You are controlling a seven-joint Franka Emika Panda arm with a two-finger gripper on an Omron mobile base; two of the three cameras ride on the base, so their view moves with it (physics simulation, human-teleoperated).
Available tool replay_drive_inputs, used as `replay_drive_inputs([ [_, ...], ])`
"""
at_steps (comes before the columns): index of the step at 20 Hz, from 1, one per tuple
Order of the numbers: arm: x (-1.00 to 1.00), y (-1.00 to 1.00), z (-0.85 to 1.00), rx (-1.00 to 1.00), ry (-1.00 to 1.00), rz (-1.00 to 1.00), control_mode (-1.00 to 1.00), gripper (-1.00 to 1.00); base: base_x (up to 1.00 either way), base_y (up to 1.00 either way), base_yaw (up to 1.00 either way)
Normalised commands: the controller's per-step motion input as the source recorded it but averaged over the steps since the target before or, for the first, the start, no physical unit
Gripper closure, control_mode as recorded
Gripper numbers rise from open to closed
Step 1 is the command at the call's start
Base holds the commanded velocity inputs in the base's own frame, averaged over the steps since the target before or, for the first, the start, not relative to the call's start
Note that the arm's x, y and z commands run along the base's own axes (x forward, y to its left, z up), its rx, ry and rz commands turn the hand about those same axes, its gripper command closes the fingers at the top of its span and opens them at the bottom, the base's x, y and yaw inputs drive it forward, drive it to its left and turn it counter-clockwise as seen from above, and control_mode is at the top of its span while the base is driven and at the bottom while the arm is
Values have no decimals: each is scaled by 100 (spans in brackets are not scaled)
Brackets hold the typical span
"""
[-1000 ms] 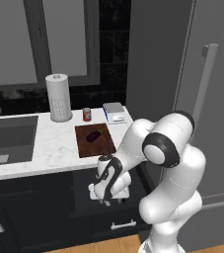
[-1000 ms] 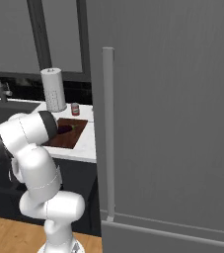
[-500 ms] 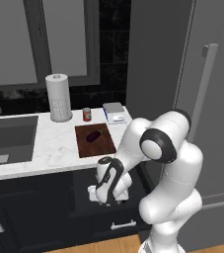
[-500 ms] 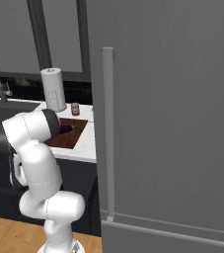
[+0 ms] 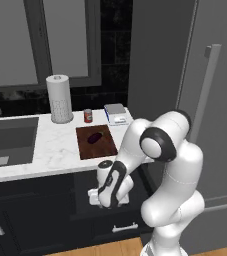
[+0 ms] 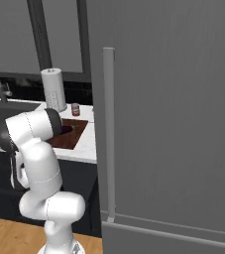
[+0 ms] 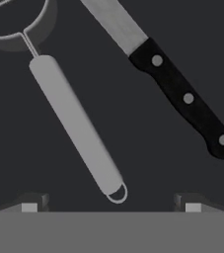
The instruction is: Place the appropriate cutting tool for cutting the eggplant skin on the cutting board.
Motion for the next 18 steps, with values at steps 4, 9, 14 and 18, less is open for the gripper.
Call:
replay_drive_inputs([
  [4, 5, 1, -3, 0, -3, 0, -100, -100, 0, 0, 0],
  [9, 15, 0, -2, -2, -1, 0, -100, -100, 0, 0, 0],
  [14, 13, 3, -7, -4, -2, 0, -100, -100, 0, 0, 0],
  [18, 0, 18, -26, -4, 0, 0, -100, -100, 0, 0, 0],
])
